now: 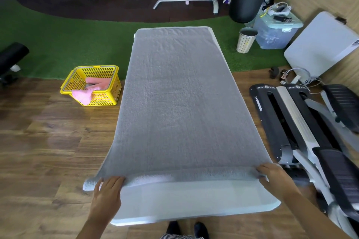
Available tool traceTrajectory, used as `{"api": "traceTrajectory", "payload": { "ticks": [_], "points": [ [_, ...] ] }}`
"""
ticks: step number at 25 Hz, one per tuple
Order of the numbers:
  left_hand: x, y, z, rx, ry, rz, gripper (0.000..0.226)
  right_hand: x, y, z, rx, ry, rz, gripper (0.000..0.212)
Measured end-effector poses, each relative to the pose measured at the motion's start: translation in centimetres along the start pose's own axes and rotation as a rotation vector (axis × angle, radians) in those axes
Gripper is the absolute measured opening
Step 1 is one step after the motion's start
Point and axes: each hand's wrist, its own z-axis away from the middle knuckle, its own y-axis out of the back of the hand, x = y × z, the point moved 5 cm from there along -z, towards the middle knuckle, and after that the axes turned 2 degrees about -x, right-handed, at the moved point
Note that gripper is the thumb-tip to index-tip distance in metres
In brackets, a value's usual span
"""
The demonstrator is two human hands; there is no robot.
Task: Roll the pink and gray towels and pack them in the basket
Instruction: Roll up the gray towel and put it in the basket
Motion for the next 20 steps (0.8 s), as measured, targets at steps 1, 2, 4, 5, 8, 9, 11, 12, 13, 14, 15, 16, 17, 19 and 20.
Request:
{"api": "traceTrajectory", "payload": {
  "ticks": [1,2,4,5,8,9,11,12,13,14,15,16,17,19,20],
  "points": [
    [0.0,0.1,0.1,-0.013,-0.016,-0.002,0.044,0.2,0.0,-0.2,-0.022,0.007,-0.007,0.027],
    [-0.1,0.2,0.2,-0.027,-0.033,-0.004,0.049,0.5,-0.2,-0.4,-0.056,0.013,-0.008,0.015],
    [-0.5,0.2,0.5,-0.039,-0.065,-0.022,0.053,1.0,-0.4,-0.5,-0.095,0.01,-0.005,0.005],
    [-0.6,0.3,0.5,-0.03,-0.072,-0.023,0.052,1.1,-0.4,-0.5,-0.086,0.018,0.0,0.004],
    [-0.2,1.0,0.2,0.057,-0.031,0.001,0.041,0.6,0.0,-0.6,-0.015,0.026,-0.012,0.023],
    [0.1,1.1,0.2,0.079,-0.024,0.006,0.037,0.6,-0.1,-0.7,0.011,0.017,-0.014,0.028],
    [0.7,1.2,0.1,0.087,-0.034,0.023,0.033,0.6,-0.4,-0.7,0.026,-0.01,-0.026,0.028],
    [0.8,1.0,0.0,0.083,-0.038,0.032,0.033,0.7,-0.6,-0.6,0.006,-0.042,-0.047,0.027],
    [0.9,0.9,0.0,0.074,-0.034,0.038,0.035,0.8,-1.0,-0.5,-0.01,-0.072,-0.057,0.027],
    [1.0,0.8,-0.2,0.054,-0.031,0.042,0.037,0.9,-1.2,-0.3,-0.02,-0.094,-0.058,0.031],
    [1.0,0.8,-0.4,0.031,-0.03,0.038,0.039,0.7,-1.4,-0.1,-0.044,-0.103,-0.064,0.036],
    [1.1,0.8,-0.5,0.009,-0.031,0.029,0.041,0.5,-1.4,-0.1,-0.069,-0.108,-0.069,0.039],
    [1.0,0.8,-0.6,-0.009,-0.03,0.023,0.042,0.3,-1.2,-0.2,-0.089,-0.113,-0.069,0.039],
    [1.1,0.9,-0.6,-0.034,-0.013,0.033,0.04,0.1,-0.8,-0.5,-0.11,-0.124,-0.063,0.032],
    [1.2,1.1,-0.6,-0.038,-0.008,0.042,0.038,0.1,-0.5,-0.7,-0.12,-0.128,-0.054,0.025]
  ]
}}
